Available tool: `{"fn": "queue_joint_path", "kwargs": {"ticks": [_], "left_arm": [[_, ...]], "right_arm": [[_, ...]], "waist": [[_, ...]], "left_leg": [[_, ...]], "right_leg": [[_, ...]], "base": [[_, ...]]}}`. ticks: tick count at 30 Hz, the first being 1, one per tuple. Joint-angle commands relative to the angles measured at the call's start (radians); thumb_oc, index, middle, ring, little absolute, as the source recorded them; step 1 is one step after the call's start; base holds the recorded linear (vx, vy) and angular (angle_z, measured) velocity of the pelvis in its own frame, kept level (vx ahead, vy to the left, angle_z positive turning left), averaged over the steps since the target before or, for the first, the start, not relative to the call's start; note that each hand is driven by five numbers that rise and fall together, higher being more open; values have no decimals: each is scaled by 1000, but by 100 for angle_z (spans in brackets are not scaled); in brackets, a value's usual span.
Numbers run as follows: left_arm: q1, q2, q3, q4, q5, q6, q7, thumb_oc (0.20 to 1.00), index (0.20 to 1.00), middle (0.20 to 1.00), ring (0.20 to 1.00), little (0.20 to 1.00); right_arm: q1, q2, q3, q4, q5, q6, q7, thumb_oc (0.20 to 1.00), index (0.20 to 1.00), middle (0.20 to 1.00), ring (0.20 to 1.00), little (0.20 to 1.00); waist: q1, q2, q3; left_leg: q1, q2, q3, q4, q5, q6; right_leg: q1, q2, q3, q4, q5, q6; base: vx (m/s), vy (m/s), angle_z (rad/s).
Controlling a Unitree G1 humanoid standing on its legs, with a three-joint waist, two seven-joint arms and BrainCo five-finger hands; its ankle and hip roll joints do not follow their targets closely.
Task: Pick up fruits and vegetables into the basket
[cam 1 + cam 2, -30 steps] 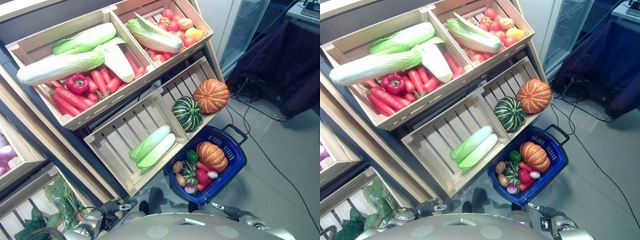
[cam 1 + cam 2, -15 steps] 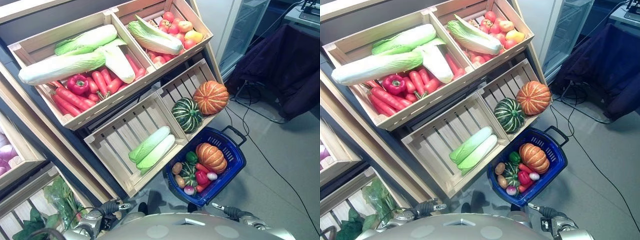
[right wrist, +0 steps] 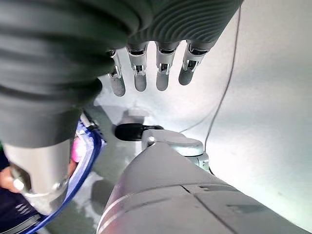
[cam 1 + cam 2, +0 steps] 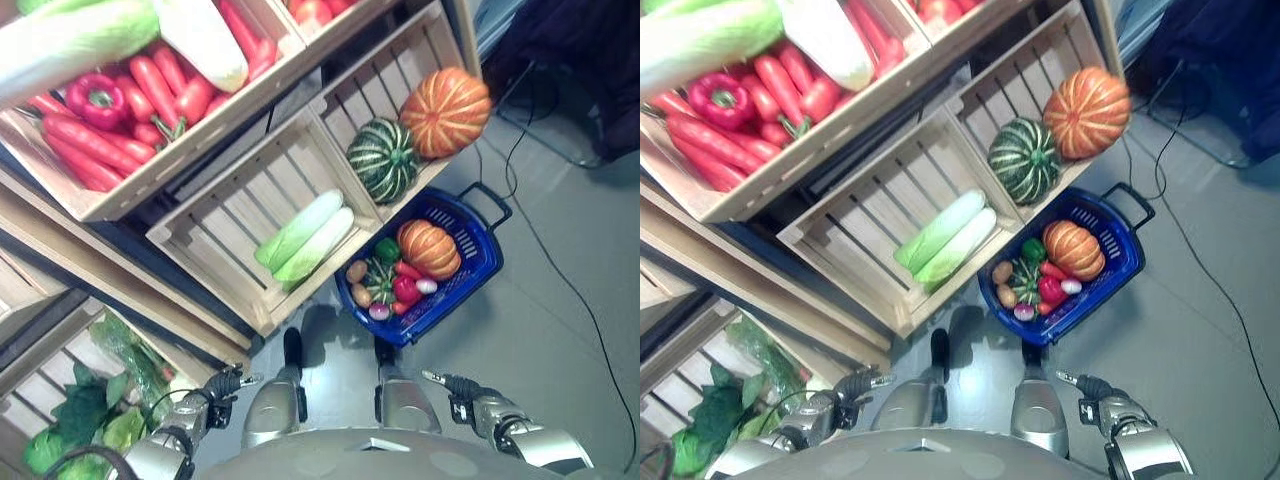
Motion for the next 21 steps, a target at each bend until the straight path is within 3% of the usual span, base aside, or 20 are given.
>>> {"fn": "queue_joint_path", "kwargs": {"ticks": [1, 6, 9, 16, 21], "left_arm": [[-79, 11, 14, 31, -71, -35, 21, 1000, 1000, 1000, 1000, 1000], [-141, 20, -5, -32, -144, -109, 11, 1000, 1000, 1000, 1000, 1000], [-161, 19, -18, -72, -156, -140, 1, 1000, 1000, 1000, 1000, 1000], [-222, 24, -96, -271, -212, -271, -4, 1000, 1000, 1000, 1000, 1000], [-259, 46, -138, -380, -197, -315, 36, 1000, 1000, 1000, 1000, 1000]], "right_arm": [[-45, -18, 37, -21, 63, -3, -22, 1000, 1000, 1000, 1000, 1000], [-83, -42, 50, -46, 115, -13, -30, 1000, 1000, 1000, 1000, 1000], [-94, -46, 46, -49, 128, -14, -34, 1000, 1000, 1000, 1000, 1000], [-130, -50, 48, -65, 152, -6, -42, 1000, 1000, 1000, 1000, 1000], [-143, -49, 55, -74, 165, 0, -51, 1000, 1000, 1000, 1000, 1000]], "waist": [[2, -28, 84], [-3, -30, 158], [-4, -30, 171], [-4, -26, 211], [-9, -22, 224]], "left_leg": [[-75, -17, -71, 81, -48, 30], [-209, -38, -68, 232, -75, 31], [-255, -49, -73, 283, -87, 36], [-344, -64, -74, 368, -113, 51], [-369, -73, -82, 393, -119, 53]], "right_leg": [[-65, -30, -38, 121, -28, -26], [-185, -35, -36, 237, -46, -35], [-231, -36, -26, 279, -53, -37], [-329, -34, 1, 367, -63, -32], [-353, -22, 22, 383, -59, -34]], "base": [[-194, -19, -4], [-160, -18, -3], [-97, -8, 7], [-70, -2, 2], [-14, -13, 6]]}}
